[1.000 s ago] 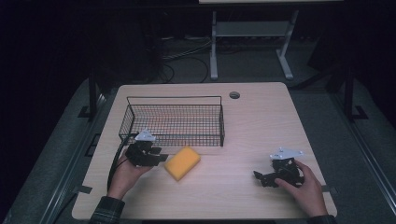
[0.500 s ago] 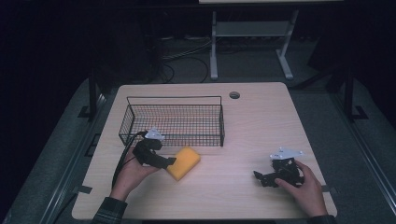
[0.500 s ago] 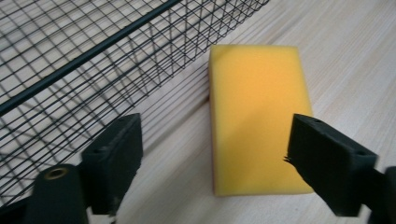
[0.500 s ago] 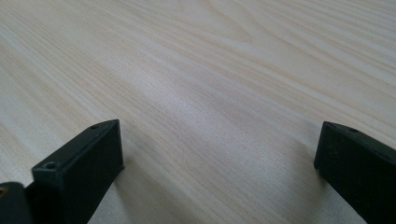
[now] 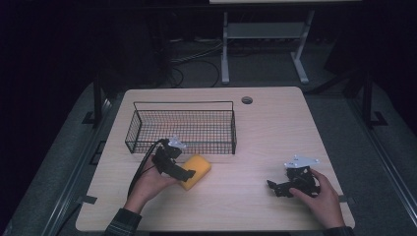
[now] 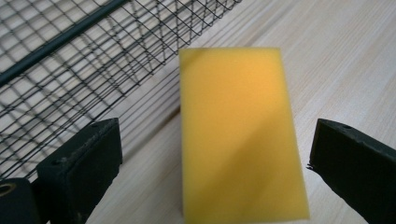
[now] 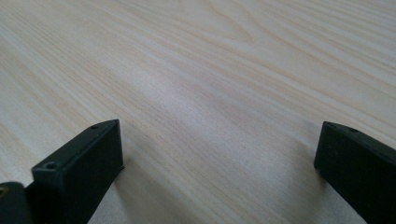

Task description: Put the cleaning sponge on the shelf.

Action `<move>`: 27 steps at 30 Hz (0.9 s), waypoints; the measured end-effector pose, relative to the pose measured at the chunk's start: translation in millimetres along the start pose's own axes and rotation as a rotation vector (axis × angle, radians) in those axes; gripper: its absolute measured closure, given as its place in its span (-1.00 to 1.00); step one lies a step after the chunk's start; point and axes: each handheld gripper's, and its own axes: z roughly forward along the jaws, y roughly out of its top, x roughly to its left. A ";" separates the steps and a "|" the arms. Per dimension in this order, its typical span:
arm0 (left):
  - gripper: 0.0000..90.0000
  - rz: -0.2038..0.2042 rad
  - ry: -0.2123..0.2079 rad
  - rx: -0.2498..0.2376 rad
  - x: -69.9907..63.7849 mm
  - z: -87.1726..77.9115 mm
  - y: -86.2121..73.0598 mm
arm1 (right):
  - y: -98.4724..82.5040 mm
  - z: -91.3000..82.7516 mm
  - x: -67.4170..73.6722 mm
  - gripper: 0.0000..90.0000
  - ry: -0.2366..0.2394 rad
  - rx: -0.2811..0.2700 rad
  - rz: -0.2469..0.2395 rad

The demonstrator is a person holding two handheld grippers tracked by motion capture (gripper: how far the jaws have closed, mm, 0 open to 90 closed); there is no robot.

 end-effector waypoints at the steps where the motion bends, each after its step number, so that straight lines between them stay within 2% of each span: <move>1: -0.96 0.002 0.000 0.008 -1.0 2.2 1.1 | 0.0 0.0 0.0 -0.99 0.000 0.000 0.000; 8: -0.96 0.021 0.014 0.039 -6.9 15.2 5.3 | 0.0 0.0 0.0 -0.99 0.000 0.000 0.000; 11: -0.96 0.024 0.007 0.048 -7.8 19.5 5.6 | 0.0 0.0 0.1 -0.99 0.000 0.000 0.001; 17: -0.96 0.054 -0.001 0.078 -15.2 30.8 10.0 | 0.0 0.0 0.2 -0.99 -0.001 0.001 0.002; 27: -0.95 0.061 0.006 0.120 -17.0 45.0 9.4 | 0.0 0.0 0.0 -0.99 0.000 0.000 0.001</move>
